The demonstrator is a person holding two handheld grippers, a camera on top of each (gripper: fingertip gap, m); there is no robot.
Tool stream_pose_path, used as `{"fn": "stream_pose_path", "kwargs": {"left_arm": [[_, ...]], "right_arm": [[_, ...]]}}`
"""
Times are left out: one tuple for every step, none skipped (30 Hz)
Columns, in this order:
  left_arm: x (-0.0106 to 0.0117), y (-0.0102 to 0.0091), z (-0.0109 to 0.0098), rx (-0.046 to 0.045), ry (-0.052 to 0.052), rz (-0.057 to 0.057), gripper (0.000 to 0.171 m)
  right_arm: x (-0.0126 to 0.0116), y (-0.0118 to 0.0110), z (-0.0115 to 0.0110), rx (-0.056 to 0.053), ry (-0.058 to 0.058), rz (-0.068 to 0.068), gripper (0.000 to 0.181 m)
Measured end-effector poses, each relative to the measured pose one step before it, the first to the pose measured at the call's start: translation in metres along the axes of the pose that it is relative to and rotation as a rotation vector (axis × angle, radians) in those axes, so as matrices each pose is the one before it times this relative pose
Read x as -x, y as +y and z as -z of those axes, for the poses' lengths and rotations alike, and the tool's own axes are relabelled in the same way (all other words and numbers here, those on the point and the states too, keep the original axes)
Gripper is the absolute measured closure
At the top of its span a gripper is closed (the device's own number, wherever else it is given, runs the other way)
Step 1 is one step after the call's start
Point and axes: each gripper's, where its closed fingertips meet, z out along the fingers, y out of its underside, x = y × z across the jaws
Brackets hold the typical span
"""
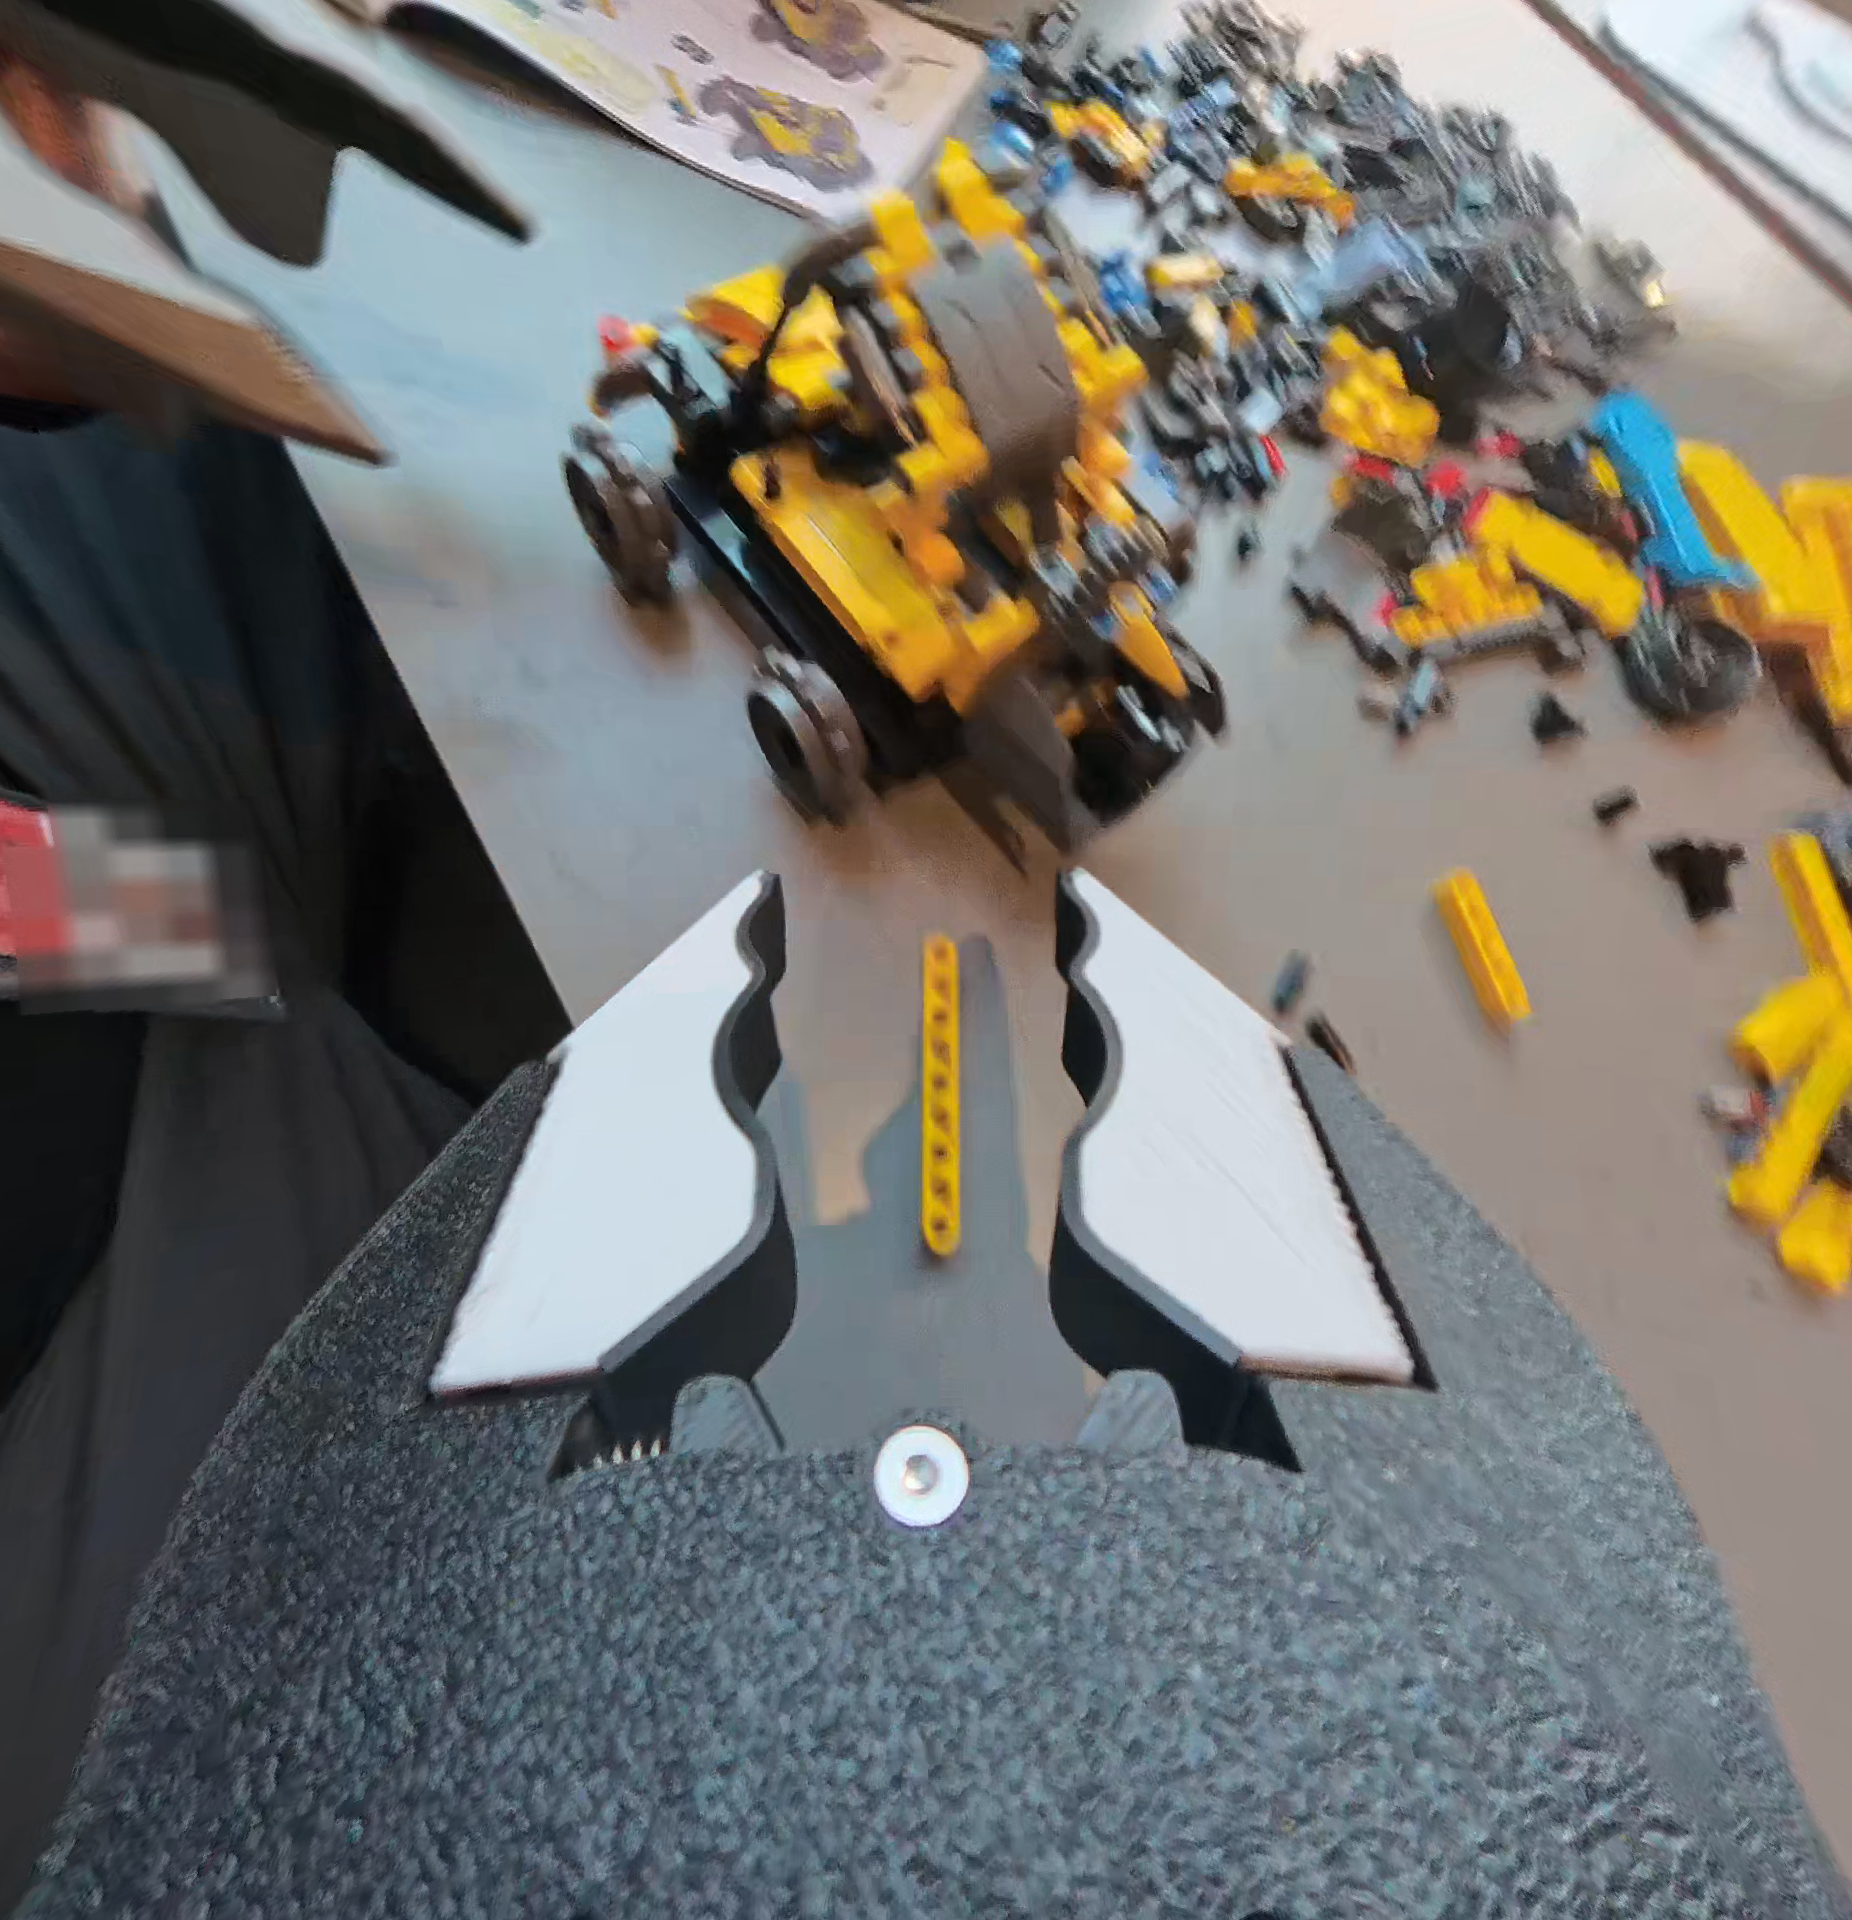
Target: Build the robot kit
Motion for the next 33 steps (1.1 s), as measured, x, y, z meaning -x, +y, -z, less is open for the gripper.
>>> {"fn": "stream_pose_path", "kwargs": {"left_arm": [[-0.01210,0.00299,-0.00023,0.01489,0.0707,0.0070,0.111],[-0.00836,0.00278,-0.00158,0.01743,0.0490,0.0137,0.111],[-0.00761,0.00168,-0.00293,0.01648,0.0464,0.0083,0.111],[-0.00873,0.00096,-0.00432,0.01926,0.0537,-0.0008,0.112],[-0.00629,0.00016,-0.00549,0.02206,0.0372,-0.0033,0.114],[-0.00342,-0.00117,-0.00614,0.01923,0.0155,-0.0070,0.116],[-0.00185,-0.00248,-0.00663,0.01454,0.0017,-0.0164,0.118],[0.00019,-0.00362,-0.00675,0.00897,-0.0118,-0.0250,0.122],[0.00156,-0.00395,-0.00731,0.00532,-0.0196,-0.0251,0.128],[0.00143,-0.00380,-0.00779,0.00556,-0.0175,-0.0176,0.137],[0.00048,-0.00351,-0.00812,0.00672,-0.0102,-0.0081,0.148],[-0.00077,-0.00309,-0.00809,0.00704,-0.0007,-0.0039,0.156],[-0.00108,-0.00250,-0.00757,0.00741,0.0027,-0.0045,0.159],[-0.00054,-0.00128,-0.00730,0.01082,0.0010,-0.0110,0.161],[0.00234,0.00049,-0.00664,0.01830,-0.0145,-0.0135,0.162],[0.00474,0.00201,-0.00572,0.02420,-0.0268,-0.0103,0.165],[0.00324,0.00199,-0.00449,0.02161,-0.0143,-0.0028,0.167],[0.00028,0.00101,-0.00292,0.01696,0.0080,0.0082,0.169],[0.00000,-0.00033,-0.00180,0.00663,0.0108,0.0097,0.171],[0.00269,-0.00070,-0.00105,0.00370,-0.0077,0.0105,0.171],[0.00039,-0.00034,-0.00084,0.00654,0.0093,0.0062,0.171],[0.00064,-0.00053,-0.00075,0.00412,0.0075,0.0064,0.171],[0.00163,-0.00075,-0.00048,0.00104,-0.0003,0.0054,0.171],[0.00250,-0.00098,-0.00012,-0.00154,-0.0064,-0.0002,0.171],[0.00318,-0.00096,0.00011,-0.00175,-0.0123,-0.0081,0.171],[0.00448,-0.00047,0.00020,-0.00077,-0.0211,-0.0146,0.171],[0.00555,0.00026,0.00005,0.00153,-0.0273,-0.0134,0.171],[0.00479,0.00068,0.00004,0.00229,-0.0194,-0.0098,0.171],[0.00289,0.00032,0.00040,-0.00226,-0.0028,-0.0062,0.171],[0.00137,-0.00031,0.00118,-0.00864,0.0107,0.0021,0.171],[0.00092,-0.00085,0.00198,-0.01448,0.0157,0.0145,0.171],[0.00124,-0.00139,0.00258,-0.01842,0.0162,0.0241,0.171],[0.00088,-0.00158,0.00282,-0.02045,0.0187,0.0271,0.171]], "right_arm": [[-0.00610,0.01126,0.01057,0.0184,-0.0006,-0.0403,0.127],[-0.00409,0.01277,0.00796,0.0274,-0.0091,-0.0302,0.128],[-0.00462,0.01311,0.00519,0.0326,0.0016,-0.0182,0.129],[-0.00506,0.01264,0.00262,0.0368,0.0139,-0.0082,0.129],[-0.00368,0.01088,0.00027,0.0343,0.0125,-0.0040,0.129],[0.00083,0.00680,-0.00135,0.0186,-0.0087,-0.0042,0.130],[0.00319,0.00245,-0.00247,0.0002,-0.0187,-0.0066,0.131],[0.00356,0.00003,-0.00317,-0.0067,-0.0170,-0.0046,0.132],[0.00390,-0.00048,-0.00407,-0.0043,-0.0166,0.0013,0.132],[0.00273,0.00004,-0.00430,0.0021,-0.0095,0.0069,0.135],[0.00128,0.00091,-0.00452,0.0083,-0.0019,0.0101,0.138],[0.00219,0.00012,-0.00385,0.0036,-0.0109,0.0085,0.142],[0.00364,-0.00363,-0.00093,-0.0209,-0.0265,-0.0021,0.156],[0.00101,0.00018,-0.00131,0.0017,-0.0090,0.0077,0.171],[0.00247,-0.00071,-0.00090,-0.0033,-0.0148,0.0087,0.174],[0.00059,-0.00015,-0.00017,-0.0003,-0.0011,0.0109,0.174],[0.00021,0.00017,0.00032,0.0014,0.0021,0.0130,0.174],[0.00040,0.00018,0.00034,0.0012,0.0019,0.0146,0.174],[0.00039,-0.00002,0.00012,0.0001,0.0020,0.0119,0.174],[-0.00015,-0.00012,-0.00006,-0.0006,0.0014,0.0076,0.174],[0.00011,-0.00029,-0.00012,-0.0003,-0.0021,0.0053,0.174],[0.00018,-0.00029,-0.00022,-0.0007,-0.0037,0.0075,0.174],[0.00116,-0.00089,-0.00038,-0.0028,-0.0092,0.0091,0.174],[0.00175,-0.00113,-0.00088,-0.0026,-0.0135,0.0051,0.174],[0.00186,-0.00117,-0.00123,0.0000,-0.0138,0.0023,0.174],[0.00152,-0.00100,-0.00120,0.0020,-0.0103,0.0071,0.174],[0.00050,-0.00072,-0.00062,0.0036,-0.0012,0.0147,0.174],[0.00021,-0.00028,-0.00006,0.0061,0.0000,0.0146,0.174],[-0.00037,0.00015,0.00035,0.0083,0.0002,0.0088,0.174],[-0.00116,0.00055,0.00052,0.0091,0.0029,0.0032,0.174],[-0.00243,0.00106,0.00078,0.0098,0.0084,-0.0011,0.173],[-0.00319,0.00094,0.00081,0.0064,0.0122,-0.0056,0.172],[-0.00214,0.00114,0.00076,0.0053,0.0068,-0.0061,0.171]]}}
